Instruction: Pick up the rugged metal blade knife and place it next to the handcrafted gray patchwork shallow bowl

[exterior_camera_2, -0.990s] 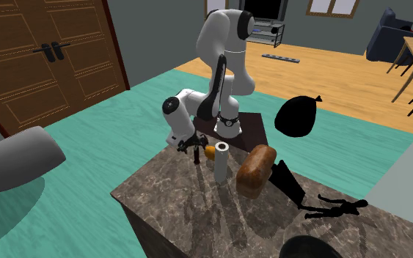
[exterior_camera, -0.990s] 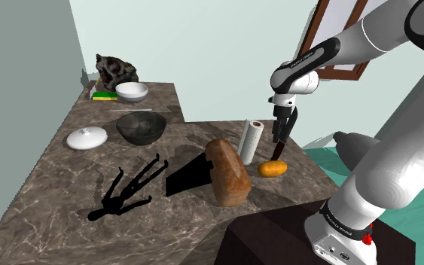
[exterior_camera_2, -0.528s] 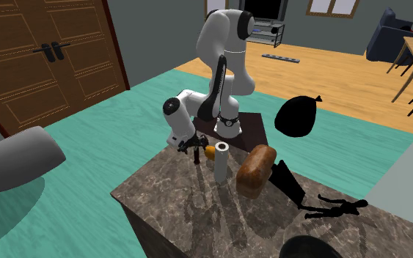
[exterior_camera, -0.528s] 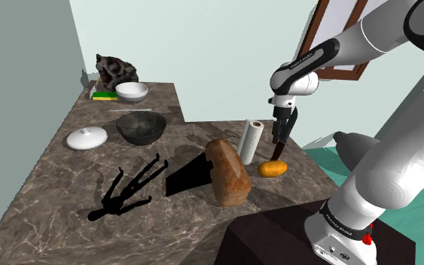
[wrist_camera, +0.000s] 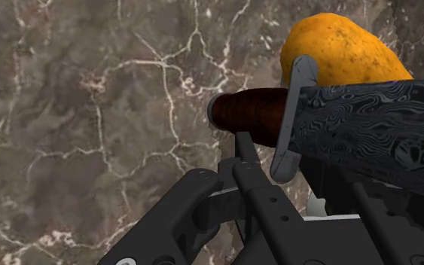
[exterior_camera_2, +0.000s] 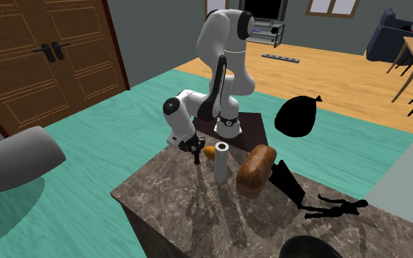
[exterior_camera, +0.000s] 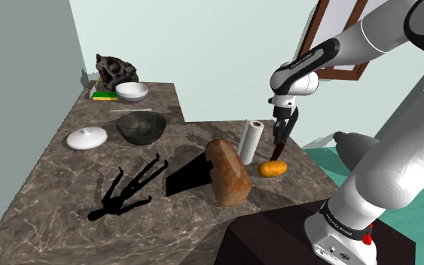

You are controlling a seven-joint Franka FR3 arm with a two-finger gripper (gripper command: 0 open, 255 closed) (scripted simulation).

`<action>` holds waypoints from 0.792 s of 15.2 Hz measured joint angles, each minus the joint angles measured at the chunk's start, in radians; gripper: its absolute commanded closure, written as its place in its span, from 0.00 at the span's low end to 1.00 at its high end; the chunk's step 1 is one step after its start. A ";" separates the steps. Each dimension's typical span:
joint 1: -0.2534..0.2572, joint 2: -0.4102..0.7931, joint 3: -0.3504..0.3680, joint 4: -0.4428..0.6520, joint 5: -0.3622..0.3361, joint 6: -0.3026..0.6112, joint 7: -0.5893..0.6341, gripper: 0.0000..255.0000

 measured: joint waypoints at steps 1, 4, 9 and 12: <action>0.000 0.000 0.000 0.000 0.000 0.000 0.000 1.00; 0.000 -0.016 0.000 0.003 -0.007 -0.017 0.007 1.00; -0.002 -0.067 0.003 0.026 -0.029 -0.086 0.027 1.00; -0.003 -0.099 0.006 0.039 -0.041 -0.128 0.039 1.00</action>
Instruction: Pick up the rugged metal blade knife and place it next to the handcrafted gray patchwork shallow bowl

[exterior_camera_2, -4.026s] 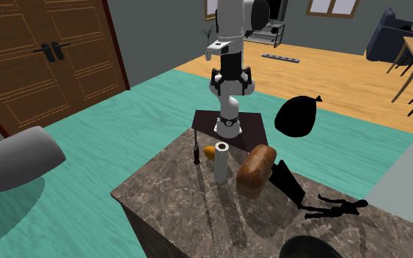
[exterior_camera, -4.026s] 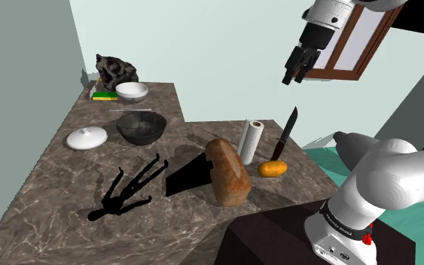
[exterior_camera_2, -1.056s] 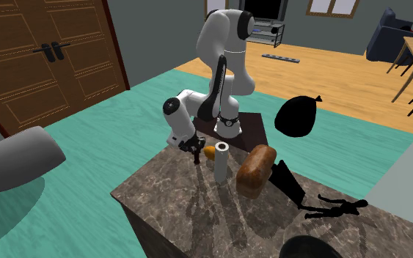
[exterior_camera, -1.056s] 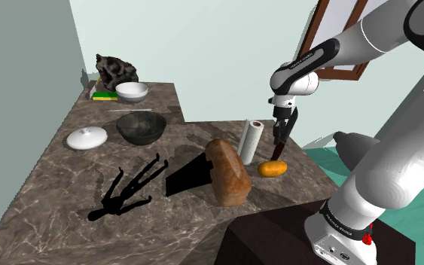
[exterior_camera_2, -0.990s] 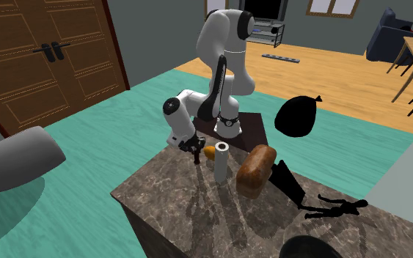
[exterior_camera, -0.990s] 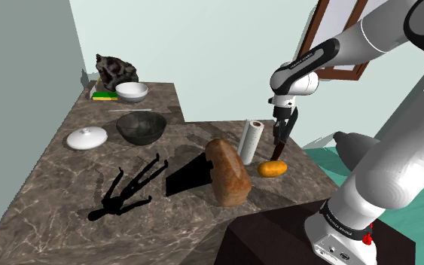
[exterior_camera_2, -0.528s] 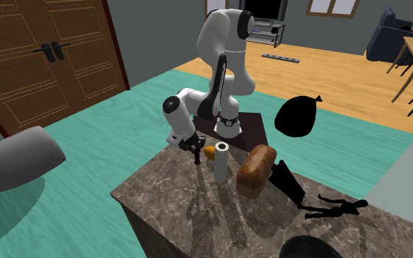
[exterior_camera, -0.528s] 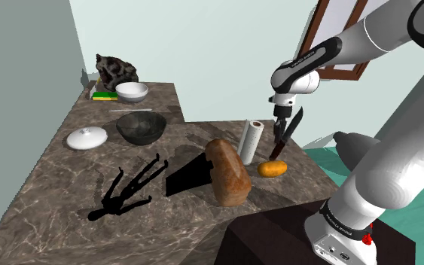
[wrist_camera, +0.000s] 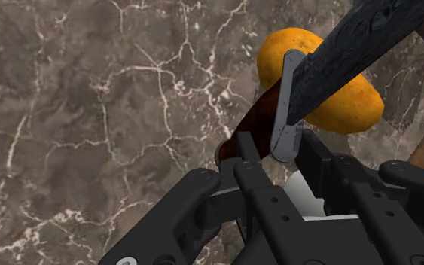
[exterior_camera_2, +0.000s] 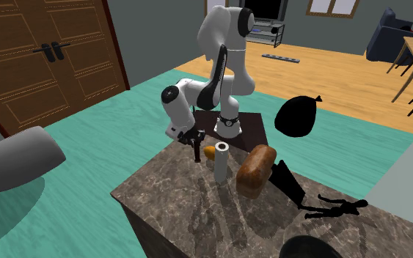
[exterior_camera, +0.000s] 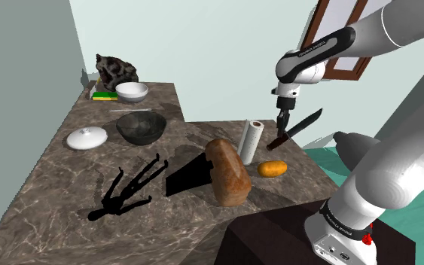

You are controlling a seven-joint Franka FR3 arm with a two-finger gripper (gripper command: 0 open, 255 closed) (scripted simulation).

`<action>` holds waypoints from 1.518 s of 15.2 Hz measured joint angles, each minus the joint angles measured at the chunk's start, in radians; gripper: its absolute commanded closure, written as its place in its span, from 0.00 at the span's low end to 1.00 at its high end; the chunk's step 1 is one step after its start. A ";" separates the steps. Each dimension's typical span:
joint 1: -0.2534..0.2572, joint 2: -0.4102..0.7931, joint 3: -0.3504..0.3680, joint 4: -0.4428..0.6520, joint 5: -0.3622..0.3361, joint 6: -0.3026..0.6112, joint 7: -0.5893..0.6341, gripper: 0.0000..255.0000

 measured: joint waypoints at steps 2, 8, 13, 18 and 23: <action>-0.001 -0.020 0.002 0.013 -0.008 -0.031 0.006 1.00; -0.003 -0.071 0.009 0.050 -0.023 -0.115 0.024 1.00; -0.004 -0.103 0.016 0.090 -0.030 -0.185 0.035 1.00; -0.003 -0.132 0.025 0.133 -0.034 -0.255 0.047 1.00; -0.002 -0.154 0.031 0.182 -0.038 -0.325 0.055 1.00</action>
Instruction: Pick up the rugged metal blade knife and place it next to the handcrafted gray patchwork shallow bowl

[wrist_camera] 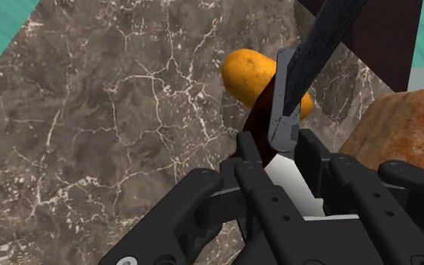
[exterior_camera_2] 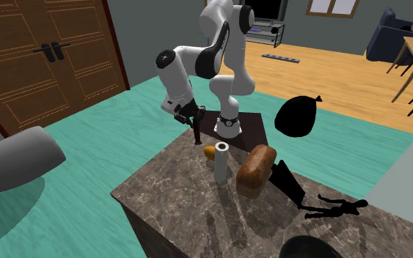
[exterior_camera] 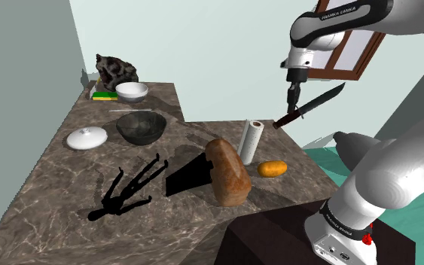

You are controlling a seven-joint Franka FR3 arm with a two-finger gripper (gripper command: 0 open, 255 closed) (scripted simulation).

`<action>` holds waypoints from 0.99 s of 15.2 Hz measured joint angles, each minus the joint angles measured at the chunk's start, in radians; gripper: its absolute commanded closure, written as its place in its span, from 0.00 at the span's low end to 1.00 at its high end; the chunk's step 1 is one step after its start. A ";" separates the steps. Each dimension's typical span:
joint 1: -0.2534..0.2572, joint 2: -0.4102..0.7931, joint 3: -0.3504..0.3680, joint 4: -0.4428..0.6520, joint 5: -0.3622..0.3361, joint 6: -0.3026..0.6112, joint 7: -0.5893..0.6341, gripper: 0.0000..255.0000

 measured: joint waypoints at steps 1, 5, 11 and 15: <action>0.000 -0.005 0.001 0.010 -0.001 -0.015 0.001 1.00; 0.001 -0.012 0.005 0.055 -0.001 -0.066 0.004 1.00; 0.003 -0.023 0.011 0.128 0.000 -0.149 0.009 1.00; 0.005 -0.024 0.015 0.181 0.003 -0.204 0.012 1.00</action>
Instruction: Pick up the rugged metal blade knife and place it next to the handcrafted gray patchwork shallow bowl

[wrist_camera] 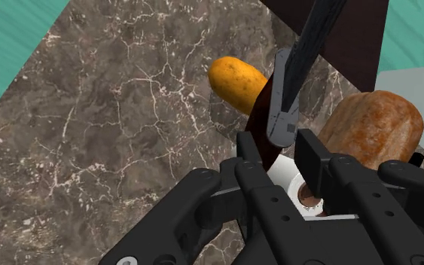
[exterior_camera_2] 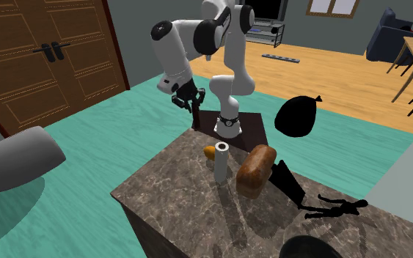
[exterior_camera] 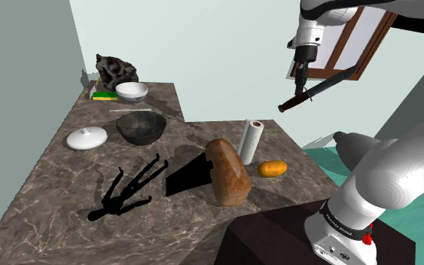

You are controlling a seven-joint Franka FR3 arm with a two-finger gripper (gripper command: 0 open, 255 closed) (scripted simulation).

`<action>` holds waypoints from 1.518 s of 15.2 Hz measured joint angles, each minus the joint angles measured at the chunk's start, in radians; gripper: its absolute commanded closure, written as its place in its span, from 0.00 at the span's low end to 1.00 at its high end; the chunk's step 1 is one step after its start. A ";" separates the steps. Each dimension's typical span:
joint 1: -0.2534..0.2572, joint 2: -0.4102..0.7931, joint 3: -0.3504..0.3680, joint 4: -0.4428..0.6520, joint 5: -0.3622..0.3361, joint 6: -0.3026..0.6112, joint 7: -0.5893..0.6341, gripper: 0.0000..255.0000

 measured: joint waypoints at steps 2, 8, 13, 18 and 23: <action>0.001 -0.003 0.003 0.022 0.001 -0.025 0.003 1.00; 0.003 0.006 0.005 0.112 0.005 -0.107 0.002 1.00; 0.006 0.017 0.007 0.192 0.010 -0.176 0.002 1.00; 0.009 0.038 0.006 0.279 0.016 -0.243 -0.001 1.00; 0.011 0.061 0.005 0.366 0.023 -0.308 -0.003 1.00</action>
